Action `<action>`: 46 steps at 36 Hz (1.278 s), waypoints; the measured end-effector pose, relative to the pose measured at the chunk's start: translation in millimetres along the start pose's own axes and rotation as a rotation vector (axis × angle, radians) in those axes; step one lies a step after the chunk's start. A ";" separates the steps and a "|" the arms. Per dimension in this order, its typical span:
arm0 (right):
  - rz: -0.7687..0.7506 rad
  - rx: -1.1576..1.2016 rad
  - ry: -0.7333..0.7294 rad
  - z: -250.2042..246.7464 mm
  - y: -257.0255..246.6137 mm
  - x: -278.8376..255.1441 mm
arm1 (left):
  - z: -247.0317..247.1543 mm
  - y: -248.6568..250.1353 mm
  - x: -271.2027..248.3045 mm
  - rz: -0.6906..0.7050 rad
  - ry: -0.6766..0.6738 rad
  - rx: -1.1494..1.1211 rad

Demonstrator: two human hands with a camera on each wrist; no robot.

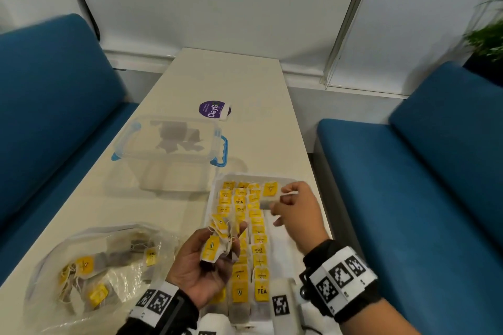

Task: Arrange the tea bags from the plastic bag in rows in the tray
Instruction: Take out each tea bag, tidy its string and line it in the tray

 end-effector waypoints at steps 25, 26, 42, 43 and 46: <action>0.343 -0.429 0.142 -3.8 75.3 82.6 | -29.1 14.0 1.3 -0.028 -0.058 0.042; 0.338 -0.452 0.142 -4.4 75.8 83.0 | -28.4 13.7 1.2 -0.029 -0.065 0.039; -0.024 -0.094 -0.292 14.0 -17.1 18.9 | -15.4 -1.3 -4.5 -0.153 -0.082 0.002; -0.024 -0.092 -0.413 20.5 -22.2 9.0 | -14.2 -2.3 -5.5 -0.164 -0.080 0.008; -0.055 -0.170 -0.683 33.2 -29.7 -16.4 | -10.9 -5.9 -7.5 -0.160 -0.042 0.020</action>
Point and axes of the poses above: each hand's wrist, its own x-axis towards the middle knuckle, its own z-axis out of the palm, y = z × x, the point moved 6 cm from there along x, towards the middle knuckle, and after that the axes turned 3 degrees about x, right-handed, at the moved point
